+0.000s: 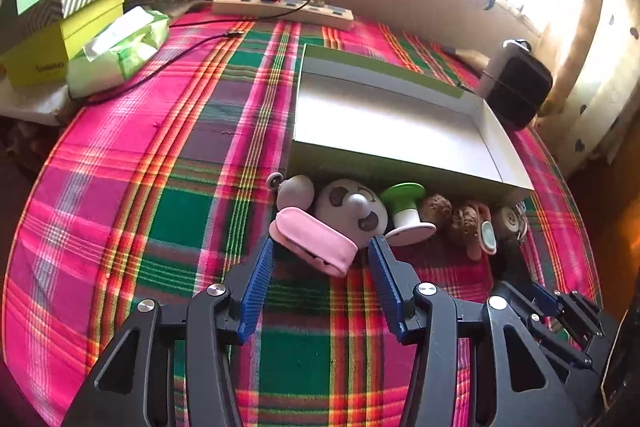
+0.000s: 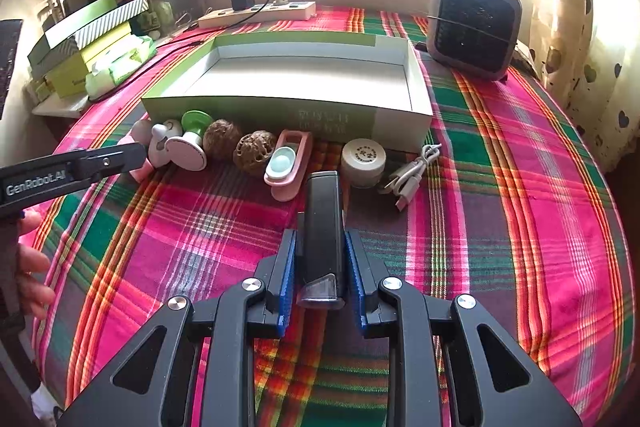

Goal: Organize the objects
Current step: 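Close the right tool on the black flashlight and lift it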

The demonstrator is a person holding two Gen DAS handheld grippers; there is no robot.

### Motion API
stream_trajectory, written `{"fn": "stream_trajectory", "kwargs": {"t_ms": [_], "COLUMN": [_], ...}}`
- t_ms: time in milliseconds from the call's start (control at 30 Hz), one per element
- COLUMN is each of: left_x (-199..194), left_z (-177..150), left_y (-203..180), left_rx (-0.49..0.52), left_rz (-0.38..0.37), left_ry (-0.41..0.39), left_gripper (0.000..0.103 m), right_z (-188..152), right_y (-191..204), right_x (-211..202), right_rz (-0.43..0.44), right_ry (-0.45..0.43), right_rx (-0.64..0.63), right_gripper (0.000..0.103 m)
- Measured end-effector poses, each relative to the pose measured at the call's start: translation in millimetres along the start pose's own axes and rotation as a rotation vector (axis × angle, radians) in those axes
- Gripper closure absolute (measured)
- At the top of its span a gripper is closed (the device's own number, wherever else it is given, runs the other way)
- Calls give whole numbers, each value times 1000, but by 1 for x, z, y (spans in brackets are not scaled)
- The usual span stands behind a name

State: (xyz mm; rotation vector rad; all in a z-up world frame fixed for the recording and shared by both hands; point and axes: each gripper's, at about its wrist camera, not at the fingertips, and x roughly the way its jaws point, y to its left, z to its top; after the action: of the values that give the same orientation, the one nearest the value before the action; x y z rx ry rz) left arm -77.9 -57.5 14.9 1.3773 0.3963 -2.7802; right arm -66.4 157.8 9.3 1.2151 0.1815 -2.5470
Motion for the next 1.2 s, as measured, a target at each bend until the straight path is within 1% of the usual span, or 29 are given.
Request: {"fn": "stream_trajectory", "kwargs": {"t_ms": [100,433,600,800,900,1033,1133,1200], "left_x": [5,7,2,-5,-7,-3,4,6], "left_z": [2,1,-3,-4,-4,-2,0,1], "left_y": [0,5,10,24,27,29,25,21], "left_rx": [3,39,74,62,61,46,56,79], "left_rz": [30,66,99,124,127,92,73,77], "left_ry": [13,53,61,53,49,47,56,51], "left_gripper": [55,55,55,55,55,55,55,55], "right_z": [1,2,1,1,1,1,0,0], "right_y": [-1,-1,-2,-2,-1,-2,-3,-3], "right_x": [1,1,1,1,1,1,0,0], "right_rz": [8,17,15,16,15,12,9,8], "right_ry": [0,-1,-1,-1,-1,-1,-1,0], "right_rx": [1,9,8,10,11,12,17,17], "right_gripper": [78,78,78,78,78,78,78,78]}}
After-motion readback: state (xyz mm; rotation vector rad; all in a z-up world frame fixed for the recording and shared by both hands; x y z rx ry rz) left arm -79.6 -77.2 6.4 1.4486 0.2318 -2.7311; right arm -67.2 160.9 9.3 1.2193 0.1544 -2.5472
